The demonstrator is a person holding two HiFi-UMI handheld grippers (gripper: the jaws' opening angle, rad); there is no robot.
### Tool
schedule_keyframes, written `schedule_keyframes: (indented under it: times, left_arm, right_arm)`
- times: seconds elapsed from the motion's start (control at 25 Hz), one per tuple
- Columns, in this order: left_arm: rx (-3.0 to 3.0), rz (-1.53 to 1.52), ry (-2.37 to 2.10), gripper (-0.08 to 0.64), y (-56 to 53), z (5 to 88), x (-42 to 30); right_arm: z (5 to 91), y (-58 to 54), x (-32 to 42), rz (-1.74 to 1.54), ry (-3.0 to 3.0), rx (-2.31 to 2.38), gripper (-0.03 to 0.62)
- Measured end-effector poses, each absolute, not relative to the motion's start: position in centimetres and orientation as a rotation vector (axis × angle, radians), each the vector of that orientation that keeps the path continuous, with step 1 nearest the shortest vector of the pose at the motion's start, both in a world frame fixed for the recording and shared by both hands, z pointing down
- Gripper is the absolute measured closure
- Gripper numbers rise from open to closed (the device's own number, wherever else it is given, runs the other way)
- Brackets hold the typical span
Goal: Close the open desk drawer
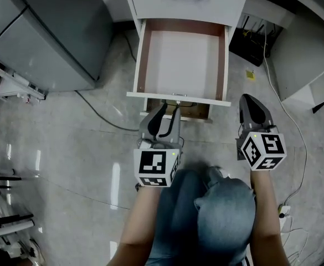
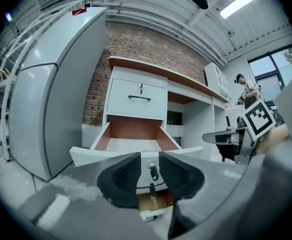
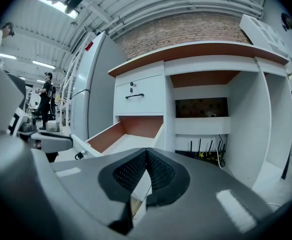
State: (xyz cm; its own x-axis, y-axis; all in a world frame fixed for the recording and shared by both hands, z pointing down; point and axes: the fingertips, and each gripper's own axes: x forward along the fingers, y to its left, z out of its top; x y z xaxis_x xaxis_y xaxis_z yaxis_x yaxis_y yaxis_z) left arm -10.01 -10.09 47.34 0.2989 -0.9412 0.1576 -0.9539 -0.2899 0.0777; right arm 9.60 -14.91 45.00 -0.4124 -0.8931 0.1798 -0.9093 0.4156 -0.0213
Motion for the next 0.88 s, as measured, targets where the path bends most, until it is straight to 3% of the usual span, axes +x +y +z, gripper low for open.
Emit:
schedule_keyframes:
  times: [0.88]
  left_arm:
    - [2.246, 0.342, -1.907, 0.448, -12.7, 51.2, -8.7]
  right_arm:
    - [45.2, -14.2, 9.2, 0.172, -2.533, 1.599, 0.594]
